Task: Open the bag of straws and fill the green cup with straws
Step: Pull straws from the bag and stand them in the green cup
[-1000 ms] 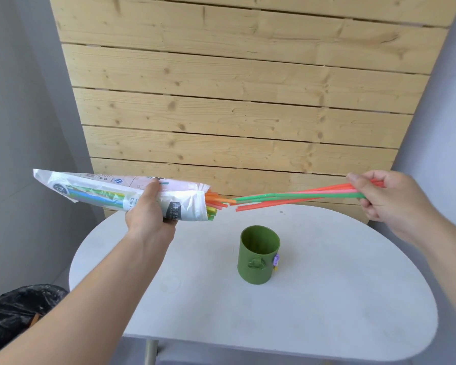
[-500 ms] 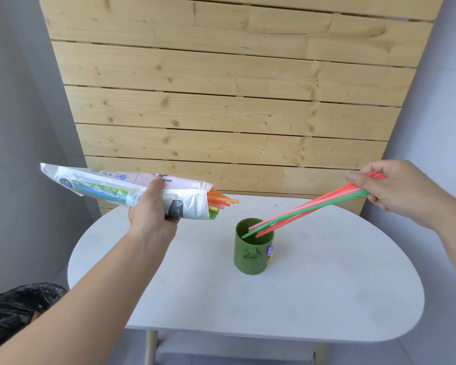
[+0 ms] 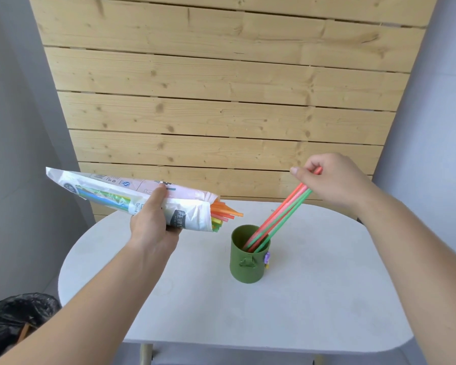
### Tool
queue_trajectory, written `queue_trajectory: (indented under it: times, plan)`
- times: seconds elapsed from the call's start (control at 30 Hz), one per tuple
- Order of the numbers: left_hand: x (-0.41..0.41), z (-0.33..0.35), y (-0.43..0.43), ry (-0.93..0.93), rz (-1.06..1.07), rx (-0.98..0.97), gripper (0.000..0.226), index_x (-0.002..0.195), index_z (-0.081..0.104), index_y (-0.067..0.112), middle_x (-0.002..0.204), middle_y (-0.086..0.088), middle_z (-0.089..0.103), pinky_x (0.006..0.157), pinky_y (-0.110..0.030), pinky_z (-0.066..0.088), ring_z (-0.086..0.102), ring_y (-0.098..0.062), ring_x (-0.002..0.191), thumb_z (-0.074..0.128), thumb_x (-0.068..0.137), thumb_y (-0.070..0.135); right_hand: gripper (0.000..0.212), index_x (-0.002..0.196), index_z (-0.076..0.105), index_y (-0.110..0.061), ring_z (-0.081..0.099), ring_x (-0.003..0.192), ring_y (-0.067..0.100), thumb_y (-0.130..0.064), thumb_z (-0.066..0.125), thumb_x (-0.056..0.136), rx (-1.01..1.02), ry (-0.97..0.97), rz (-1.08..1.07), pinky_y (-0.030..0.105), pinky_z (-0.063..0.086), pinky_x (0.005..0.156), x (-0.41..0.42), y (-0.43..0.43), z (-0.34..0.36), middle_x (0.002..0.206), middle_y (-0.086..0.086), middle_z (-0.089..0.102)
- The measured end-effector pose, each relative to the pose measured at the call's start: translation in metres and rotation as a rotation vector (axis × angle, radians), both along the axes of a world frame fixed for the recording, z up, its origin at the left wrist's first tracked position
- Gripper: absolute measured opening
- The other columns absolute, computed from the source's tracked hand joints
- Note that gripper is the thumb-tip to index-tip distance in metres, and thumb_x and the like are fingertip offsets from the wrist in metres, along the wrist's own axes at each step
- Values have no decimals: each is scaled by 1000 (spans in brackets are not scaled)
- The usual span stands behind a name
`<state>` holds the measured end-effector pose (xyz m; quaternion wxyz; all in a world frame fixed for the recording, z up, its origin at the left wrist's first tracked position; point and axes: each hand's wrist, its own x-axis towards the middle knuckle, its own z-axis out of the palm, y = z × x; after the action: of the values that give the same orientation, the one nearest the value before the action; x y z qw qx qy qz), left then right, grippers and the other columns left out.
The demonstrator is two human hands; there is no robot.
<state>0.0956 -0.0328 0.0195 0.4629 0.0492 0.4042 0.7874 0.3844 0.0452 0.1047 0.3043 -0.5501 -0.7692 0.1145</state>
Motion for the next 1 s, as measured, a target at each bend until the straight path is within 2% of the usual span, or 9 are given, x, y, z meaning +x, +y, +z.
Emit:
queue_trajectory:
  times: [0.23, 0.33, 0.43, 0.53, 0.63, 0.8, 0.93, 1.0]
  plan:
    - [-5, -3, -5, -1, 9, -10, 46, 134, 63, 12, 114, -5, 78, 95, -48, 62, 78, -20, 88, 80, 92, 19, 29, 91, 63, -20, 60, 63, 13, -48, 57, 93, 62, -13, -39, 27, 39, 53, -25, 12, -19, 75, -5, 64]
    - [-7, -3, -4, 3, 1, -4, 43, 132, 64, 13, 117, -6, 78, 95, -48, 62, 78, -20, 88, 80, 92, 20, 34, 113, 61, -19, 63, 79, 20, -47, 58, 94, 59, 14, -30, 34, 51, 70, -36, 19, -27, 91, 2, 66]
    - [-6, -5, -2, 11, -12, 5, 42, 131, 63, 12, 122, -8, 78, 98, -51, 61, 79, -22, 92, 79, 93, 19, 47, 128, 54, -19, 62, 96, 24, -47, 61, 91, 66, 82, -22, 39, 53, 83, -44, 29, -33, 111, 3, 63]
    - [-7, -7, -2, 12, -20, 9, 46, 135, 63, 11, 121, -8, 78, 97, -51, 61, 79, -23, 93, 80, 93, 20, 51, 132, 50, -22, 62, 92, 18, -48, 63, 90, 17, 200, -25, 39, 56, 77, -52, 34, -35, 104, -3, 64]
    - [-9, -8, -2, 14, -35, 14, 47, 136, 63, 11, 119, -7, 78, 96, -51, 62, 79, -23, 95, 79, 93, 21, 47, 127, 53, -25, 63, 91, 16, -48, 65, 88, -15, 370, -33, 43, 58, 79, -63, 40, -36, 99, -9, 62]
    - [-8, -9, 1, -6, -51, 15, 43, 134, 63, 10, 124, -9, 78, 100, -53, 60, 78, -26, 108, 77, 95, 21, 51, 121, 52, -30, 71, 95, 26, -52, 67, 78, 12, 723, -14, 46, 58, 87, -83, 46, -39, 116, -4, 62]
    - [-6, -10, 2, -15, -72, 8, 38, 129, 66, 9, 124, -9, 78, 100, -51, 60, 78, -25, 107, 78, 95, 21, 52, 133, 46, -21, 71, 90, 21, -50, 58, 91, -28, 684, 3, 41, 60, 82, -94, 52, -47, 128, 5, 55]
    - [-6, -9, 1, -22, -71, 6, 36, 127, 65, 9, 123, -9, 78, 100, -51, 60, 78, -25, 108, 77, 95, 20, 59, 141, 39, -20, 66, 99, 21, -53, 50, 95, -81, 590, 13, 41, 58, 86, -95, 56, -48, 136, 7, 50]
